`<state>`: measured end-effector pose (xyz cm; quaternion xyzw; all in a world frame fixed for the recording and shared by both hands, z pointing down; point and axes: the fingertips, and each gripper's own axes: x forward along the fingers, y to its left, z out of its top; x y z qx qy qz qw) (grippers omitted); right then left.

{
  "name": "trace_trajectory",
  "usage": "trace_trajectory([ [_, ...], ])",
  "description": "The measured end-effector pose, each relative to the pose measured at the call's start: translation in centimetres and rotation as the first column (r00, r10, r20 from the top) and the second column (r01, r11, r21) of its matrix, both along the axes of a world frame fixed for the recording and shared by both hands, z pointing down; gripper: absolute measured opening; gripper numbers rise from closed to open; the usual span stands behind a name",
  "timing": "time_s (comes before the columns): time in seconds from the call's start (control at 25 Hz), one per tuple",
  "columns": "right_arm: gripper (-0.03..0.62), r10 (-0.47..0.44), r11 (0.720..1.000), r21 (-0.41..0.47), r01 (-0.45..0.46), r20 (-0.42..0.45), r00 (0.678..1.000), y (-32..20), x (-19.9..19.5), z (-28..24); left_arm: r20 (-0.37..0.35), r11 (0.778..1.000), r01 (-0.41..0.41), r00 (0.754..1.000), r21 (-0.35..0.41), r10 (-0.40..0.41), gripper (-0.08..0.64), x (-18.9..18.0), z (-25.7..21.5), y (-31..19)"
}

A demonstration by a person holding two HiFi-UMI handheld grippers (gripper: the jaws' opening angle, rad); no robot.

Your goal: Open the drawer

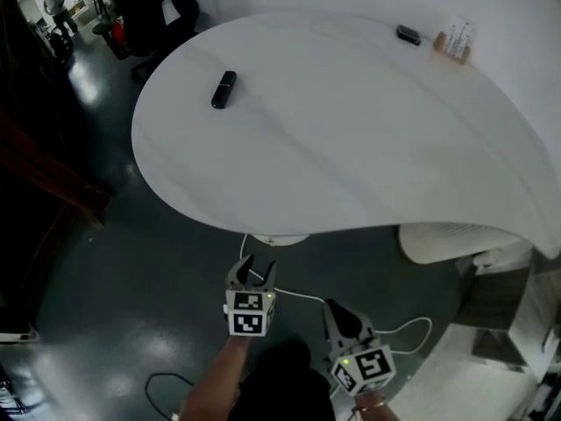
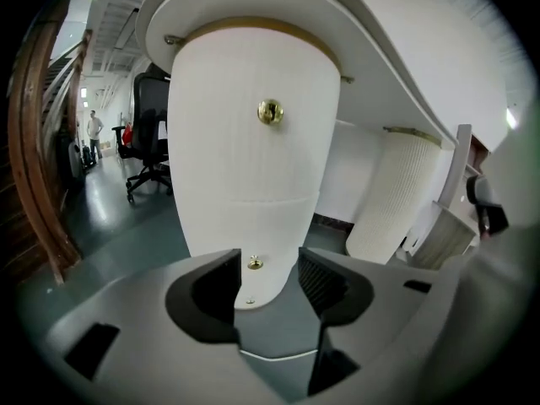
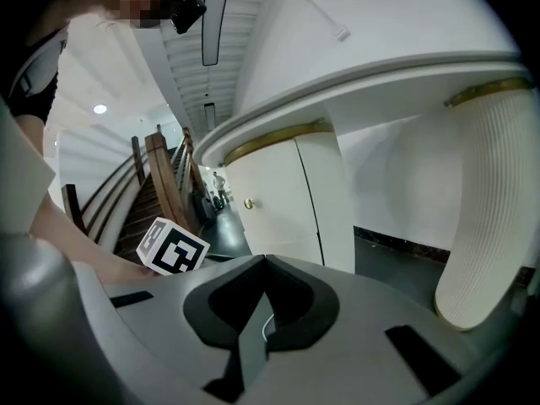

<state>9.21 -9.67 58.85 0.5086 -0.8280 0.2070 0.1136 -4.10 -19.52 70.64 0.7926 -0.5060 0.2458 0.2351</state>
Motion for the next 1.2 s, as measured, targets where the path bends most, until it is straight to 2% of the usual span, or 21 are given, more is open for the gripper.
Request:
trace_trajectory([
  [0.24, 0.003, 0.012, 1.0, -0.006, -0.012, 0.008, 1.0, -1.4, 0.4, 4.8, 0.01, 1.0, 0.02, 1.0, -0.015, -0.019, 0.194, 0.3, 5.4, -2.3],
  [0.48, 0.003, 0.01, 1.0, -0.02, -0.01, -0.002, 1.0, -2.3, 1.4, 8.1, 0.012, 0.999, 0.048, 0.999, -0.012, -0.048, 0.193, 0.5, 8.7, -4.6],
  [0.8, 0.003, -0.004, 1.0, -0.03, 0.003, -0.002, 1.0, -2.7, 1.5, 9.7, 0.013, 0.998, 0.056, 0.998, -0.029, -0.056, 0.19, 1.4, 10.7, -6.5],
  [1.04, 0.003, -0.004, 0.999, -0.036, 0.003, -0.005, 1.0, -2.3, 1.5, 10.0, 0.008, 0.998, 0.053, 0.999, -0.027, -0.053, 0.107, 1.4, 10.8, -6.5],
  [1.2, 0.003, 0.003, 0.999, -0.038, -0.003, -0.015, 1.0, -1.8, 1.7, 9.9, 0.016, 0.998, 0.05, 0.999, -0.03, -0.05, 0.101, 1.5, 10.8, -6.4],
])
